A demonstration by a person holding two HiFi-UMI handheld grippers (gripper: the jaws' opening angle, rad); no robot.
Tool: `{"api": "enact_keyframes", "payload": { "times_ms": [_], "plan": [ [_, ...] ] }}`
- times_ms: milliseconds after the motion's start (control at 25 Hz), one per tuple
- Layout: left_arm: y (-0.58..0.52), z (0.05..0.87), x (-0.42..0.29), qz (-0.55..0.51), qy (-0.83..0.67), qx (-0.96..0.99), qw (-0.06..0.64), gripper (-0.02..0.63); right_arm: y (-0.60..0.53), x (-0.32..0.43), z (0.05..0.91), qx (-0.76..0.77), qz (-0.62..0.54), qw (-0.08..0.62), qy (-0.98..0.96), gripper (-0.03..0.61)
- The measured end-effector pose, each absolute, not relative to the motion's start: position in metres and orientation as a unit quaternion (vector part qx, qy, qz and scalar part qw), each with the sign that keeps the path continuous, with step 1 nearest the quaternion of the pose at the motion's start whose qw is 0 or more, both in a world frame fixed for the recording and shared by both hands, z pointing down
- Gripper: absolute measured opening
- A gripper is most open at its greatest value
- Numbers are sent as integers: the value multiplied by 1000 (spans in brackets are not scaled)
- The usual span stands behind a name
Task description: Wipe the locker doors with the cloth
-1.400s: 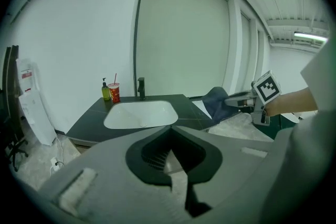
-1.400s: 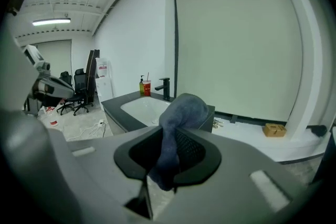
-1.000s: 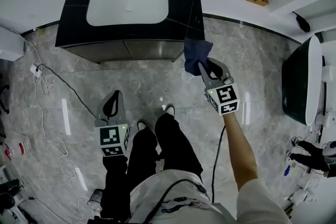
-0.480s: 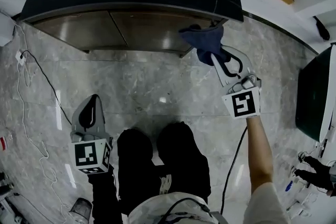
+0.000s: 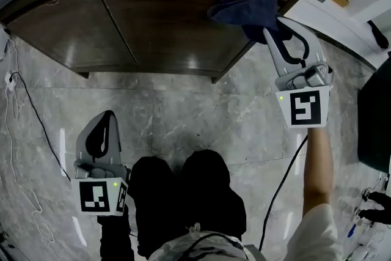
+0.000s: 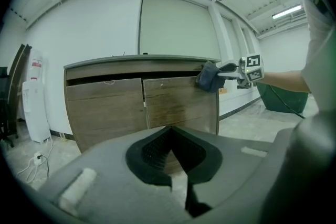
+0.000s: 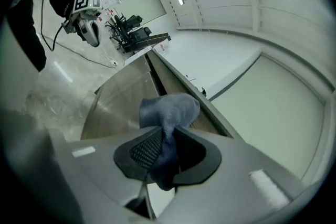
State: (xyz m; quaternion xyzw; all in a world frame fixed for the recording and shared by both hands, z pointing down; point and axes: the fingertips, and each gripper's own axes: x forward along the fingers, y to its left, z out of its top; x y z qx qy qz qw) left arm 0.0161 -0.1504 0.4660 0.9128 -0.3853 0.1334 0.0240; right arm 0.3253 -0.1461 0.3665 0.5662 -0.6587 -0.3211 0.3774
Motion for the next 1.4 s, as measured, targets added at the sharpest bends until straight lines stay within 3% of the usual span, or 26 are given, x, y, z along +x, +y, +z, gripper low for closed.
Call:
{"api": "enact_keyframes", "payload": {
  "times_ms": [640, 1400],
  "plan": [
    [-139, 541, -10, 106, -419, 902, 23, 2, -178, 363, 404, 584, -390, 446, -555, 74],
    [-120, 553, -40, 124, -452, 883, 20, 2, -180, 356, 621, 552, -325, 494, -588, 74]
  ]
}}
